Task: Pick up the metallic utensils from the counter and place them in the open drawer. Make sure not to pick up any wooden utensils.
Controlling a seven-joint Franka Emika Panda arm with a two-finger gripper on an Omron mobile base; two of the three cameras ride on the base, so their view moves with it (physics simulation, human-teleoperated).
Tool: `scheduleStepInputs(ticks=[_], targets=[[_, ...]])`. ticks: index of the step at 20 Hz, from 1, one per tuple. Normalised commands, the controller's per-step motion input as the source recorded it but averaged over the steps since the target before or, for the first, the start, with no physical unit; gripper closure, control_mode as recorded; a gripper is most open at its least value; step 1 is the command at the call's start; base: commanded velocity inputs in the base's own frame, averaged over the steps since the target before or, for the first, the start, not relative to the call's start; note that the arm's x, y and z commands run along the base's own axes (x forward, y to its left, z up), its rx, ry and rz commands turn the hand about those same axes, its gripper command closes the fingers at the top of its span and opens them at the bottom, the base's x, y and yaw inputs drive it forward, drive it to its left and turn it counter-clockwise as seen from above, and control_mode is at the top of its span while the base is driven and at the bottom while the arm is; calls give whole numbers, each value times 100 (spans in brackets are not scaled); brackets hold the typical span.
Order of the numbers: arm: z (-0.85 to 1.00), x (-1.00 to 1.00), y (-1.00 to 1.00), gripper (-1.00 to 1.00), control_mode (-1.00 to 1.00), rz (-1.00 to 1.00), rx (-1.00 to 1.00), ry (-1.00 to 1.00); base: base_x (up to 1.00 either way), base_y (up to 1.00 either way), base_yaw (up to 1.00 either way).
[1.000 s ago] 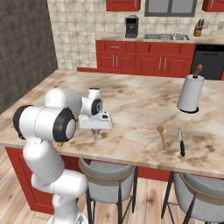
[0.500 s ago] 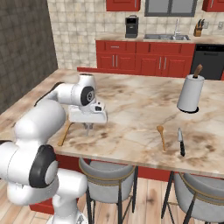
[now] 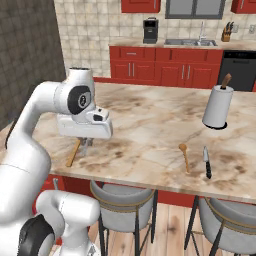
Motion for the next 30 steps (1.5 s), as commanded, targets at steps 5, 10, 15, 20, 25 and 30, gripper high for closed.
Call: scheduleStepInputs(ticks=[5,10,15,20,25,30], targets=[[73,-100,0,100,-100,-3,0,-3,0,0,0],[40,-85,0,100,-100,-4,0,-8,0,0,0],[0,-8,0,100,-100,-2,0,-5,0,0,0],[0,0,0,100,-100,0,0,0,0,0,0],[0,0,0,100,-100,0,0,0,0,0,0],[0,-5,0,100,100,0,0,0,-35,14,0]])
